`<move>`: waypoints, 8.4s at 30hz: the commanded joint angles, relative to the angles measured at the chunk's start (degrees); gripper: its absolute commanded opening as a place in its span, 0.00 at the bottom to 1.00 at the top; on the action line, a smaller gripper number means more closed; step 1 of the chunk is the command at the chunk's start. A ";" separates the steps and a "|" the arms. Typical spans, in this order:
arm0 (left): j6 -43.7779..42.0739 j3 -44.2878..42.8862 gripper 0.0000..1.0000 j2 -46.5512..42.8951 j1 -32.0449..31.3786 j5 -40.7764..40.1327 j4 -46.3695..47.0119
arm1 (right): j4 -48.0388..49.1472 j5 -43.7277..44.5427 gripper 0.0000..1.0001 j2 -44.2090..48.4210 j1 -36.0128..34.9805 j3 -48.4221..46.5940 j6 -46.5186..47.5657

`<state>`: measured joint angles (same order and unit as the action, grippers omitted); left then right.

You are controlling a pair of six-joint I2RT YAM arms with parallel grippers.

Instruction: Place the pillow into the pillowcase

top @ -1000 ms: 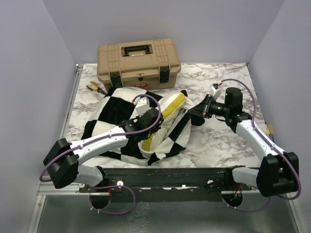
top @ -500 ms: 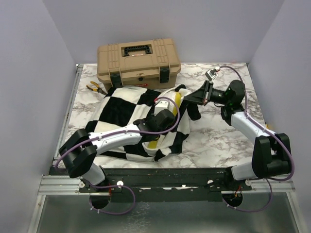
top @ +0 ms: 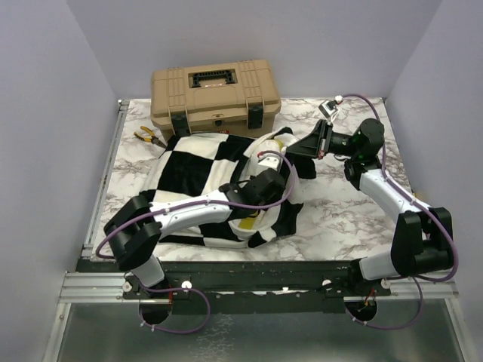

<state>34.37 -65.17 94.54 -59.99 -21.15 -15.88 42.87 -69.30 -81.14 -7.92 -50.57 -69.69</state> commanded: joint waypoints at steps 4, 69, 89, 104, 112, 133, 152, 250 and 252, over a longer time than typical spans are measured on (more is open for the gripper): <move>6.44 6.61 0.48 -14.06 5.34 10.67 1.41 | -16.97 3.00 0.00 -1.94 0.26 -8.23 14.28; 21.51 6.62 0.32 -3.28 10.70 37.04 8.41 | -50.56 7.10 0.00 0.19 0.22 -20.37 22.10; 23.34 -9.20 0.00 25.14 9.17 23.36 14.50 | -48.49 15.68 0.00 8.14 0.32 -24.62 7.03; 25.80 0.65 0.48 6.12 9.40 22.23 15.41 | -91.11 58.37 0.90 7.21 0.23 -25.49 55.86; 24.59 -1.45 0.52 0.35 9.42 21.55 10.16 | -85.83 54.66 0.88 8.10 0.28 -7.92 48.71; 4.70 -11.66 0.64 7.68 1.19 9.90 -0.31 | -57.95 14.91 0.36 -2.35 3.70 -3.69 28.97; 11.57 -6.32 0.00 5.79 8.08 -0.85 -4.26 | -81.40 48.55 0.83 2.42 3.71 -16.56 50.07; 17.48 -8.46 0.34 12.70 9.61 40.50 25.15 | -23.16 -0.50 0.00 3.28 0.96 -8.80 11.02; 16.65 -9.63 0.47 12.86 9.51 36.57 24.89 | -27.85 0.50 0.00 3.74 0.91 -9.07 14.69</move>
<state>50.09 -72.38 104.27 -47.90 19.31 6.57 7.44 -68.16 -78.67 -7.38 -58.08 -52.25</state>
